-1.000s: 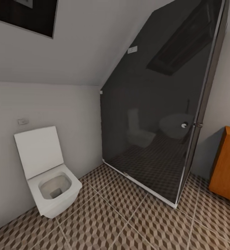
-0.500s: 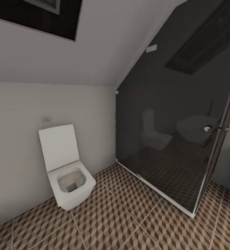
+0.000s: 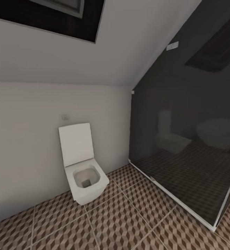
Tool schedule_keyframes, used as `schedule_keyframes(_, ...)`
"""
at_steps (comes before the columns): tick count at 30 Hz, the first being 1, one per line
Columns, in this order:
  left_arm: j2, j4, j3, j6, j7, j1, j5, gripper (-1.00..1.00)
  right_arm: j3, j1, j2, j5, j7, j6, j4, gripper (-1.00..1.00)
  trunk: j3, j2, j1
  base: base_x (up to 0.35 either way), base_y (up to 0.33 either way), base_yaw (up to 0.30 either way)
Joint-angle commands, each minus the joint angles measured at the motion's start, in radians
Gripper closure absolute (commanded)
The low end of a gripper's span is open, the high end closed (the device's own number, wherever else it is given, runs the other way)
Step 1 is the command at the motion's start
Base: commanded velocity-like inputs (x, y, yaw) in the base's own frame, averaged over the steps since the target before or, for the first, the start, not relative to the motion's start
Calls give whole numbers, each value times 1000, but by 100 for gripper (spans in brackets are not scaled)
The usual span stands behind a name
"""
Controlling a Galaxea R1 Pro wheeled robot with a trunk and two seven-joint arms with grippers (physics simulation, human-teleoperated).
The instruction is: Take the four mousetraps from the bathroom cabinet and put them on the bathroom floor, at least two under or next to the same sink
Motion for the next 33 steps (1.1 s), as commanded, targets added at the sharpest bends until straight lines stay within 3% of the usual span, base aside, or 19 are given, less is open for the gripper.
schedule_keyframes(1,0,0,-9,-1,10,0,2,100,9,-1,1,-10,-1,2,1,100,-1,-1,0,0,0,284)
schedule_keyframes(17,-3,-1,-10,0,10,0,0,100,9,-1,1,-10,-1,3,1,100,-1,-1,0,10,-2,284)
schedule_keyframes(33,-4,-2,-10,2,8,0,-9,100,9,-1,0,-10,0,1,1,100,-1,-1,0,218,-148,284)
